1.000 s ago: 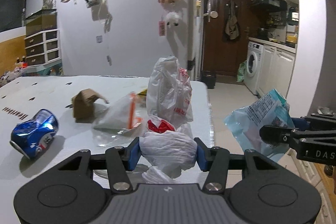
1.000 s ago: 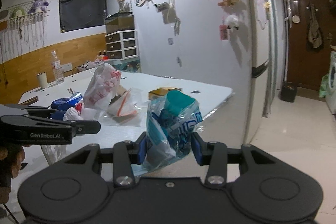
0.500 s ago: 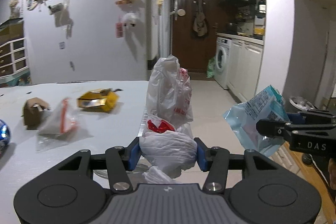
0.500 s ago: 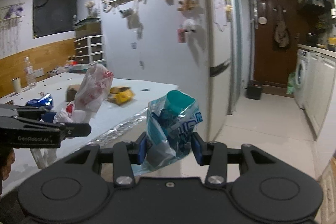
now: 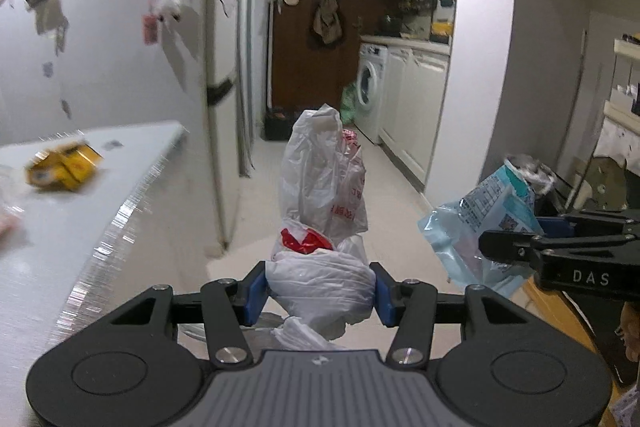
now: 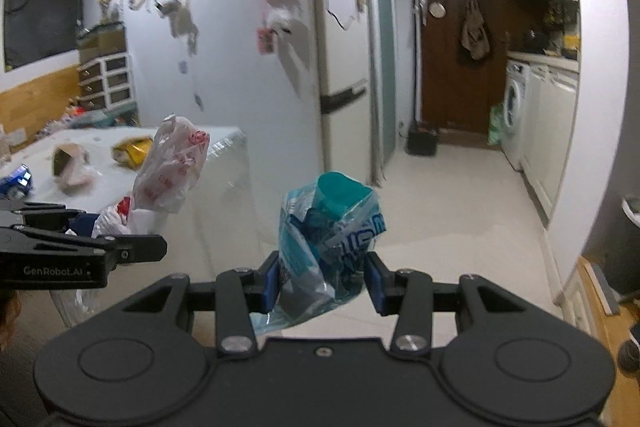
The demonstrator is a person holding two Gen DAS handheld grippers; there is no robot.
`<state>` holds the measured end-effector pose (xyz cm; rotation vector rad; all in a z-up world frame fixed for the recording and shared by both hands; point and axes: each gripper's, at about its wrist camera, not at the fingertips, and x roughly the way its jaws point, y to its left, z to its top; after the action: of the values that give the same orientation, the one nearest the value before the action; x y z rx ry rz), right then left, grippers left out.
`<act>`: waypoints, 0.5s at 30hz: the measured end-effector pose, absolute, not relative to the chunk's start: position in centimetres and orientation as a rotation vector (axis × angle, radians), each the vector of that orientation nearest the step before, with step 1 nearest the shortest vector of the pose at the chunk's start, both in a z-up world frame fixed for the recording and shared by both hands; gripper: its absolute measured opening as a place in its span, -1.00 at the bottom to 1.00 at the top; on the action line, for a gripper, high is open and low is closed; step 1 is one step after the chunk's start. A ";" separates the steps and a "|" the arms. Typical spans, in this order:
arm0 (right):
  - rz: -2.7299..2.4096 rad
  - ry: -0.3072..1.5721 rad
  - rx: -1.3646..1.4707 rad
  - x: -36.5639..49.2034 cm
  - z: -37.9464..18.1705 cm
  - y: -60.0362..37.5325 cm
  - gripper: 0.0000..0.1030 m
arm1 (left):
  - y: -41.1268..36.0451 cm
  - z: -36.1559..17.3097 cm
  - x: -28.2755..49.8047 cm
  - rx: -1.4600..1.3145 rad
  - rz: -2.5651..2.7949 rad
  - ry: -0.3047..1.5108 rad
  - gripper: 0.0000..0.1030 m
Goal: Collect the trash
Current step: 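Carry the white bag and light-blue bag in both grippers over the bin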
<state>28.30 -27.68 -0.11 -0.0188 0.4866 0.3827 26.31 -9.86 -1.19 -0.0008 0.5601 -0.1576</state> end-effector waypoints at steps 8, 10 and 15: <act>0.343 0.681 -0.021 31.7 -5.4 -28.2 -0.14 | -12.3 -7.8 31.1 -0.007 -0.225 0.689 0.03; 0.338 0.720 -0.030 32.7 -6.8 -27.9 -0.14 | -12.4 -9.8 32.4 -0.022 -0.229 0.723 0.03; 0.316 0.847 -0.057 35.4 -11.1 -27.0 -0.14 | -12.1 -14.7 35.1 -0.051 -0.247 0.801 0.03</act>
<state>35.45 -27.01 -11.08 -0.0572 0.8473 0.3159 35.06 -12.12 -14.66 -0.0506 0.8014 -0.2470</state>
